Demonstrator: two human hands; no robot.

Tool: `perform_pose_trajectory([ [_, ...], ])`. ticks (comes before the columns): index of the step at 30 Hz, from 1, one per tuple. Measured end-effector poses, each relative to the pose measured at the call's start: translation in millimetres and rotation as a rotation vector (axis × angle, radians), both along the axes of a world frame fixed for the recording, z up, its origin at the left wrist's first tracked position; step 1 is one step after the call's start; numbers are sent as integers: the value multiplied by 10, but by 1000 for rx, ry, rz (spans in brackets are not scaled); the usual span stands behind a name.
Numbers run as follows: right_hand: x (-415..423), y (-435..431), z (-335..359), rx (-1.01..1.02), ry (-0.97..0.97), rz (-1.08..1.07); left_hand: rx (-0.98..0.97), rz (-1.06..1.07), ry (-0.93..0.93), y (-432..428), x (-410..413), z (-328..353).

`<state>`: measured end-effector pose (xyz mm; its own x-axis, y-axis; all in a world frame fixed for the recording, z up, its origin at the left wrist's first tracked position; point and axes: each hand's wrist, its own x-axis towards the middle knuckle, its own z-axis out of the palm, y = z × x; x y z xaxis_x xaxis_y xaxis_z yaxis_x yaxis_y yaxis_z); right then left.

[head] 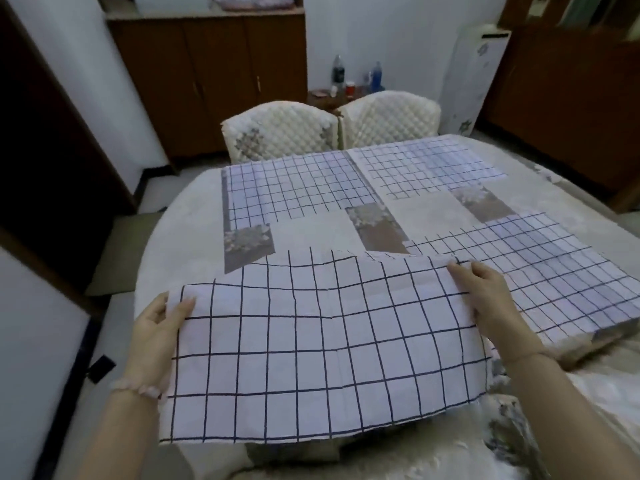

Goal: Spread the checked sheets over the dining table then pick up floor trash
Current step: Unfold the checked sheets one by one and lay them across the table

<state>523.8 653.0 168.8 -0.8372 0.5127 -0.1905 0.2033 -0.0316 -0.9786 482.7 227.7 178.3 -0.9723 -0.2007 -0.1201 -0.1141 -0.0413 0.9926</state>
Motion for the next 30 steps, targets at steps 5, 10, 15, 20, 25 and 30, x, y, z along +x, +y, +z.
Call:
perform_pose_trajectory([
  [5,-506,178,-306,-12,-62,106,-10,89,-157,74,-168,-355],
  [10,-1007,348,-678,30,-190,185,-54,170,-347,291,-415,-712],
  [15,-1198,400,-1013,150,-326,166,-243,166,-511,273,-539,-1022],
  [20,-1119,440,-1168,308,-442,205,-409,149,-544,266,-482,-1110],
  [25,-1015,417,-1195,509,-401,194,-667,140,-513,355,-423,-1185],
  [30,-961,328,-1233,721,-399,175,-1169,49,-310,481,-356,-1232],
])
